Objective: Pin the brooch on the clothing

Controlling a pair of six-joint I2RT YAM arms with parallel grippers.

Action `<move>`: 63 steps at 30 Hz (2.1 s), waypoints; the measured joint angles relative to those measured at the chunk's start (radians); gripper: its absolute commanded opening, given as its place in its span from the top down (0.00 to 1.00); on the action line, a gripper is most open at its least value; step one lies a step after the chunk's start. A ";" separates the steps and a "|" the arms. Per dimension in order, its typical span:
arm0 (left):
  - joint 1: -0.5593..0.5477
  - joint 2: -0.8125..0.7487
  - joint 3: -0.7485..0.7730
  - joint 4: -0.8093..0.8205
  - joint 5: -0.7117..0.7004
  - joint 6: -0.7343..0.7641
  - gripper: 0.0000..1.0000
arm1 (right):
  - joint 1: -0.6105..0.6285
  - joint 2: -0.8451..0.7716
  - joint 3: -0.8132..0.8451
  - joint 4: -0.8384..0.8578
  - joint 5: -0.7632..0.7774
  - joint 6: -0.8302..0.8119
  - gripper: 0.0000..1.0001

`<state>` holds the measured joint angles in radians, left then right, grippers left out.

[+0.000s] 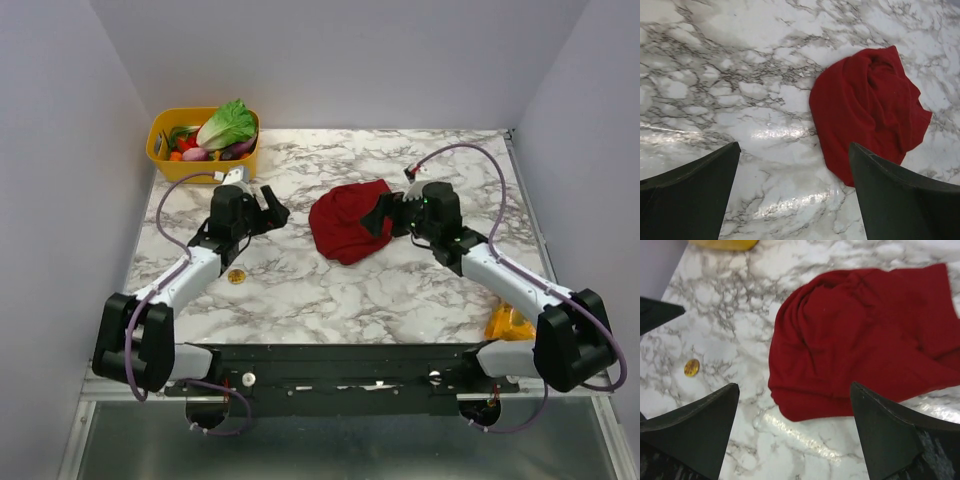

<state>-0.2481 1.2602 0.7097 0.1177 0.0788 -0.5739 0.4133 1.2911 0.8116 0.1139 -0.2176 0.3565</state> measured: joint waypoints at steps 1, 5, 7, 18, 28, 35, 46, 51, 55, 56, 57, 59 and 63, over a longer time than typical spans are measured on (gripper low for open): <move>-0.014 0.036 0.018 -0.001 0.020 0.000 0.01 | 0.021 0.014 0.000 -0.014 0.002 0.000 0.02; -0.056 0.146 0.075 0.008 0.098 -0.021 0.02 | 0.134 0.083 0.012 -0.098 0.087 -0.028 0.05; -0.067 0.192 0.084 0.027 0.141 -0.042 0.01 | 0.214 0.139 0.035 -0.137 0.134 -0.045 0.07; -0.135 0.436 0.150 0.052 0.227 -0.120 0.08 | 0.324 0.342 0.111 -0.207 0.339 -0.082 0.26; -0.183 0.541 0.214 0.090 0.228 -0.159 0.11 | 0.334 0.457 0.186 -0.218 0.394 -0.080 1.00; -0.200 0.571 0.209 0.145 0.228 -0.188 0.78 | 0.334 0.317 0.182 -0.235 0.417 -0.079 1.00; -0.234 0.360 0.156 0.227 0.253 -0.229 1.00 | 0.341 -0.048 0.152 -0.329 0.422 -0.121 1.00; -0.274 0.054 0.200 0.109 0.192 -0.148 0.99 | 0.348 -0.298 0.152 -0.351 0.414 -0.125 1.00; -0.334 -0.048 0.331 0.012 0.179 -0.080 0.91 | 0.353 -0.465 0.159 -0.349 0.411 -0.129 1.00; -0.343 -0.050 0.377 -0.019 0.177 -0.069 0.91 | 0.354 -0.483 0.165 -0.347 0.417 -0.130 1.00; -0.348 -0.043 0.411 -0.043 0.175 -0.061 0.91 | 0.354 -0.489 0.170 -0.343 0.429 -0.133 0.99; -0.350 -0.018 0.457 -0.086 0.163 -0.047 0.91 | 0.354 -0.475 0.172 -0.340 0.471 -0.142 0.99; -0.344 0.127 0.551 -0.213 0.108 -0.019 0.69 | 0.323 -0.363 0.171 -0.342 0.532 -0.149 0.99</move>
<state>-0.5919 1.3876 1.2606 -0.0952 0.1871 -0.5934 0.7368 0.9279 0.9825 -0.2283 0.3141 0.2073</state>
